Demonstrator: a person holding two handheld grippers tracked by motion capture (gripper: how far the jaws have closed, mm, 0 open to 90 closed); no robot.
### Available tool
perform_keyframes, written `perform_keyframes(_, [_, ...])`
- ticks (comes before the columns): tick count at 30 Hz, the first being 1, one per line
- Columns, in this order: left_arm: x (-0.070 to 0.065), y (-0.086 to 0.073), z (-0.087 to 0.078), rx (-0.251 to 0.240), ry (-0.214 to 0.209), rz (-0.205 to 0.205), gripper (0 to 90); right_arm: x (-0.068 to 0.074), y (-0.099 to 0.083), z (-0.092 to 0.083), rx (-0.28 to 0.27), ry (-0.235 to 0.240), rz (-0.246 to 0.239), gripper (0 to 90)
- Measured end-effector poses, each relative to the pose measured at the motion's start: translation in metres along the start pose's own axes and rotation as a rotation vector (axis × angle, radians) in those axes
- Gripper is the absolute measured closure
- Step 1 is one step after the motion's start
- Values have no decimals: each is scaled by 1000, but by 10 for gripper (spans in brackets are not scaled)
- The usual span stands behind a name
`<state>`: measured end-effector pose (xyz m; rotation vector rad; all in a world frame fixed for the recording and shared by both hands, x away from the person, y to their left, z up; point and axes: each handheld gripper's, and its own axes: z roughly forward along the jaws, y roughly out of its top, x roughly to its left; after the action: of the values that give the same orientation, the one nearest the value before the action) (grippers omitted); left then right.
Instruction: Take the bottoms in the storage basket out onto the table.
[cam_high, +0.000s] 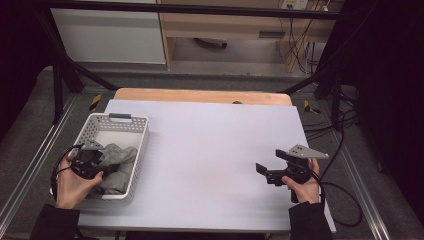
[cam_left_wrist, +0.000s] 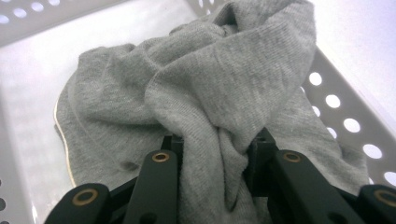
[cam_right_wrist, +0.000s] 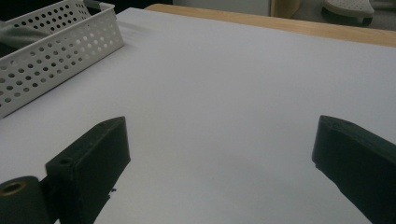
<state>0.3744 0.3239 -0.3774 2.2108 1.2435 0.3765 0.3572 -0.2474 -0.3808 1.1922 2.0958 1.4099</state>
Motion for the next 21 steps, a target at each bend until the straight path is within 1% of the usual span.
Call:
perform_keyframes(9, [0,1,-5,-22,1,2,715,0,-1,0,3,0,-2,44])
perform_keyframes(21, [1,1,-14,-53,-6,-14,718,-1,-1,1,2,-1,1,43])
